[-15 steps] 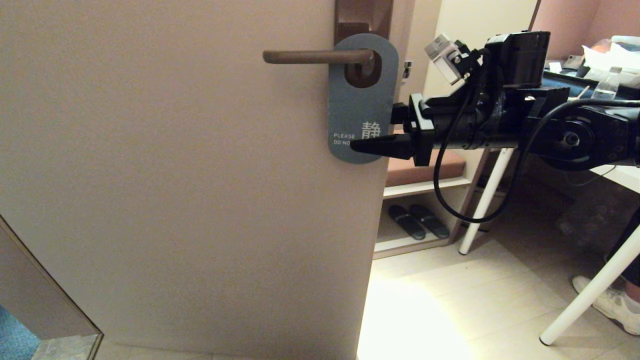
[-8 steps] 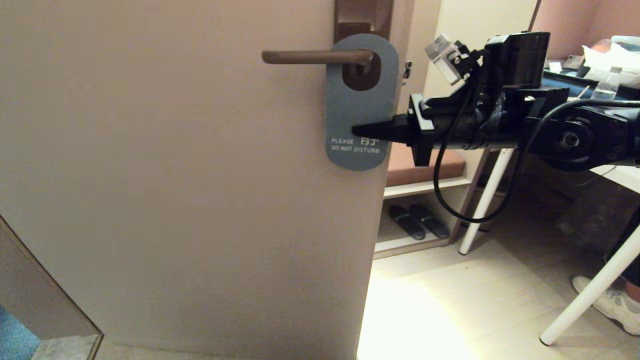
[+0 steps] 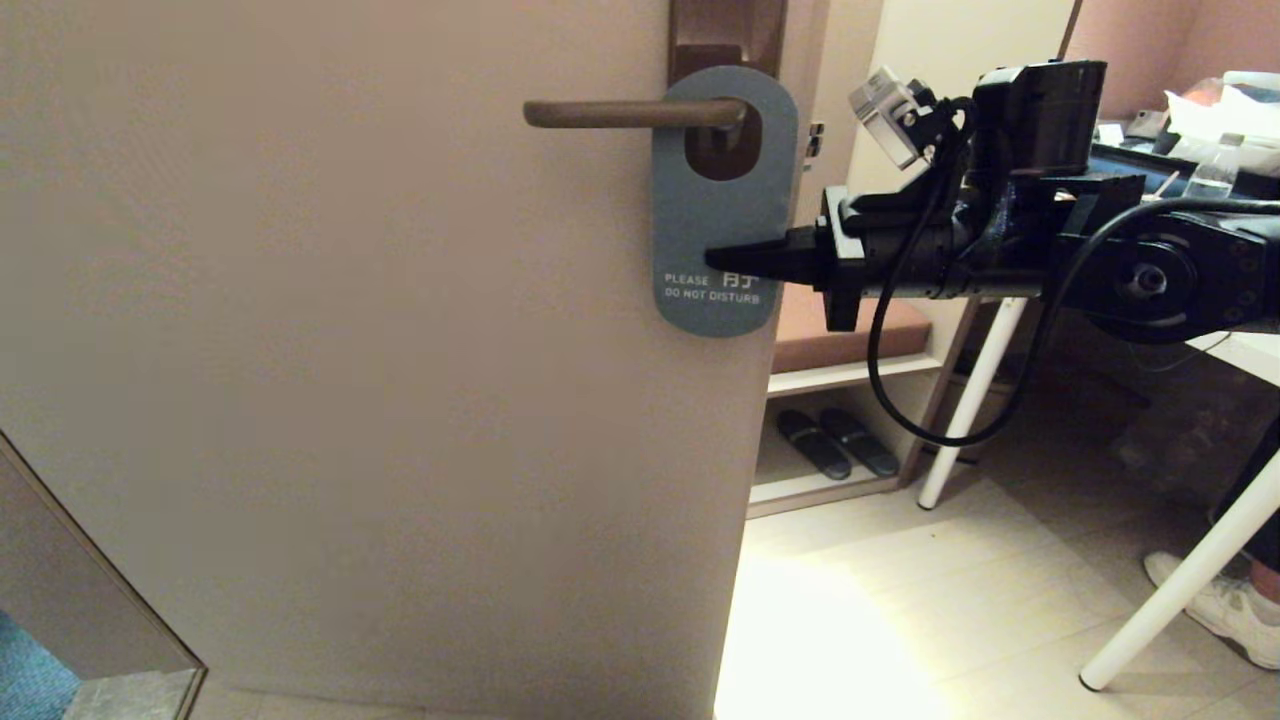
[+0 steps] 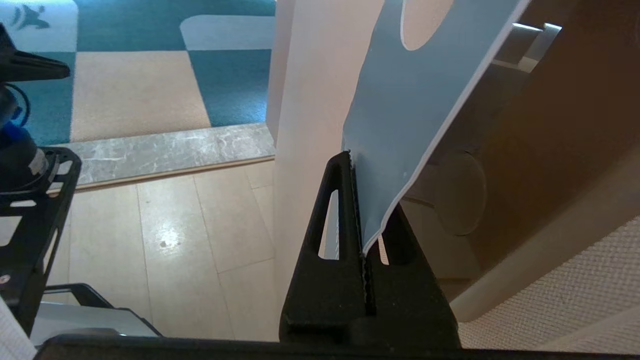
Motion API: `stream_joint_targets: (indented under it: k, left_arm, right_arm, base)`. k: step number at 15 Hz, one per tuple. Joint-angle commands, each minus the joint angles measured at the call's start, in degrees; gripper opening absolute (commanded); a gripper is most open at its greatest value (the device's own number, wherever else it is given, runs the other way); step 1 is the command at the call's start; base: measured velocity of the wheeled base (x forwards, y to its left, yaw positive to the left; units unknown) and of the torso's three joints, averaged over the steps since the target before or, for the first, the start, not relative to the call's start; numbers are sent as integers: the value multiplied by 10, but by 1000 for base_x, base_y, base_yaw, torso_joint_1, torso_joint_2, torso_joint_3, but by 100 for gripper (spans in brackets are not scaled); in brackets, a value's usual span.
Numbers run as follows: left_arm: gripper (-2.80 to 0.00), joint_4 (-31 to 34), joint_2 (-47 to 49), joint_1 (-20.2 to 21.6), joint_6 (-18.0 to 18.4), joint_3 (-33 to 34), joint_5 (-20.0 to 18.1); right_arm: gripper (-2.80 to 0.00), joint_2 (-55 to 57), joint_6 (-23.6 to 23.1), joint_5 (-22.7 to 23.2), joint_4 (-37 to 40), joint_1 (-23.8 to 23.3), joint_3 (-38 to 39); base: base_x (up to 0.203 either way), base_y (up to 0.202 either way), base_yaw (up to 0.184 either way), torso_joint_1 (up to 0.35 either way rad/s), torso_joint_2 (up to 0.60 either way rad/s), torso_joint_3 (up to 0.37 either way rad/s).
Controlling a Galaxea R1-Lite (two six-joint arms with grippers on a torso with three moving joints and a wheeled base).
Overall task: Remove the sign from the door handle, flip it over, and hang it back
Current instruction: Take down the sign
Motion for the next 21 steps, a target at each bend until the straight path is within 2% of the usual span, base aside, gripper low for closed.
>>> stream_joint_targets:
  k: [1,5,14,20,21]
  left_arm:
    - [-280,0,1,0,0,0,0]
    - [-280,0,1,0,0,0,0]
    - [-280,0,1,0,0,0,0]
    - [-280,0,1,0,0,0,0]
    - [-280,0,1,0,0,0,0]
  right_arm:
    - [-280,-6,-1,-3,0,3,1]
    - [-280,-22,-1,-54,1,13,11]
    - [-280,-52,0,-239,3,59,32]
    - [-280,-79,1,-261,22,77,49]
    - [-280,-82,15,-261,26,80,48]
  base:
    - [0,0,0,0,0,0]
    - [0,0,0,0,0,0]
    - [0,0,0,0,0,0]
    - [0,0,0,0,0,0]
    - [0,0,0,0,0,0]
